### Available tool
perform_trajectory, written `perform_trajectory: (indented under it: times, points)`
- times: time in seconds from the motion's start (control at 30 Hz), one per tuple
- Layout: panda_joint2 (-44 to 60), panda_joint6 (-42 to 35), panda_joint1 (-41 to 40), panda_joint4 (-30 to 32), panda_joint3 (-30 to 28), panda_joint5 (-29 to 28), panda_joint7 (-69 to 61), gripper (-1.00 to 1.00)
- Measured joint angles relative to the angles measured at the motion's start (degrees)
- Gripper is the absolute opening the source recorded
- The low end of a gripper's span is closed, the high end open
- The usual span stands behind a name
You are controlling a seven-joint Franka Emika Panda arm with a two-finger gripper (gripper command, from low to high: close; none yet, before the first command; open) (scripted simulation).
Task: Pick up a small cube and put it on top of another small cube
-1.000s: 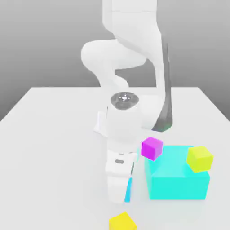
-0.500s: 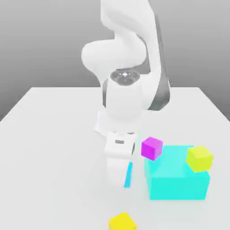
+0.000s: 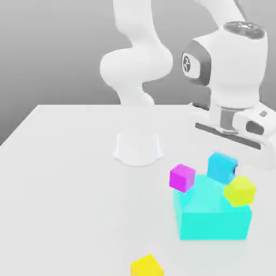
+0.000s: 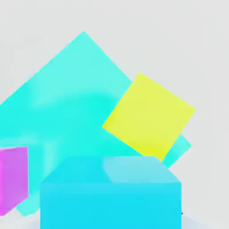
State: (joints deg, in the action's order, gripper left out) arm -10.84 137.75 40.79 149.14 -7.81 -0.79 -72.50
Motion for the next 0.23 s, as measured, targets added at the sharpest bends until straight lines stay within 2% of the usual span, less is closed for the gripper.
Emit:
perform_trajectory:
  times: [0.1,0.13,0.23]
  points:
    - [4.3,5.8,1.0,1.2,0.7,-0.3,-1.4,-1.00]
    - [5.5,7.5,1.1,1.5,0.7,-0.2,-1.6,1.00]
    - [5.5,7.5,1.1,1.5,0.7,-0.2,-1.6,1.00]
